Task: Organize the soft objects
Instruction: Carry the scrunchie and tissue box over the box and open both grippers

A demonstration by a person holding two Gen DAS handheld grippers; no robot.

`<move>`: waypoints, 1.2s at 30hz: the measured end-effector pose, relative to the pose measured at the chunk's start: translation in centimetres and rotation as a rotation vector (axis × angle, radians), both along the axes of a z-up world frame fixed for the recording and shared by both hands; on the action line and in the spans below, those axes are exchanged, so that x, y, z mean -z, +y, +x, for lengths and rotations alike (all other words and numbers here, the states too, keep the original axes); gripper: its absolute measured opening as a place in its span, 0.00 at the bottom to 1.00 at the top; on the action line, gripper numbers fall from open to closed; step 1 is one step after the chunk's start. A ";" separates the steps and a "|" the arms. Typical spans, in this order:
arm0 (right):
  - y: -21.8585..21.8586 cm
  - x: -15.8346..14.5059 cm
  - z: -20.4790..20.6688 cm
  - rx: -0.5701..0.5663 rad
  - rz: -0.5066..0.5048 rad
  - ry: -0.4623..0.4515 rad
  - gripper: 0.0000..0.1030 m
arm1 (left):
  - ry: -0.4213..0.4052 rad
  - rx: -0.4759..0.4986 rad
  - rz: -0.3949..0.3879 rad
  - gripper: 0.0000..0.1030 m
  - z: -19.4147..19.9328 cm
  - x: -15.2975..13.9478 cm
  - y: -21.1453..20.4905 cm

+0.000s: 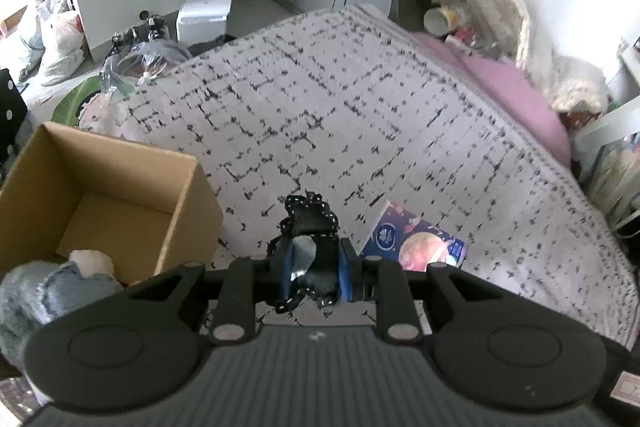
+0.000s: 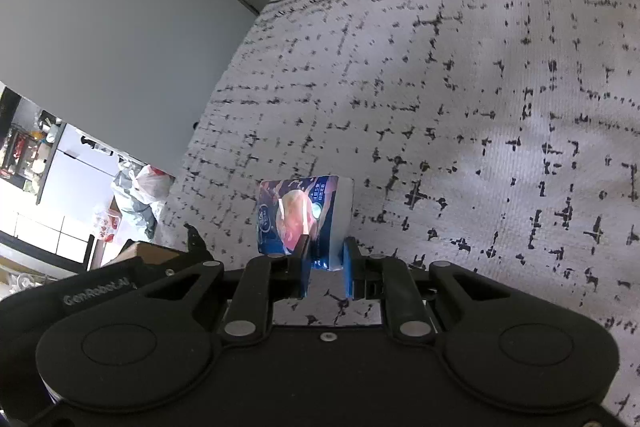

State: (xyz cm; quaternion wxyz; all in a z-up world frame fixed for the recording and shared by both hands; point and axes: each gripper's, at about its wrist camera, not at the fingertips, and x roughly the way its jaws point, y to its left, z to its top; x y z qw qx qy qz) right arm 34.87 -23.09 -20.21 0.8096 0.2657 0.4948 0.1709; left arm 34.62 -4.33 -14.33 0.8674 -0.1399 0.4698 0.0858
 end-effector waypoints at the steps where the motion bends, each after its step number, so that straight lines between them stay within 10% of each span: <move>1: -0.1 -0.3 -0.2 -0.001 0.001 -0.007 0.15 | -0.010 0.000 -0.002 0.21 -0.3 -0.5 0.2; 20: 3.7 -6.4 -3.1 -0.114 0.035 -0.157 0.15 | -0.100 -0.093 -0.003 0.22 -5.2 -6.4 6.8; 36: 8.0 -8.7 -4.7 -0.210 0.037 -0.219 0.16 | -0.080 -0.171 -0.014 0.22 -7.2 -5.7 13.0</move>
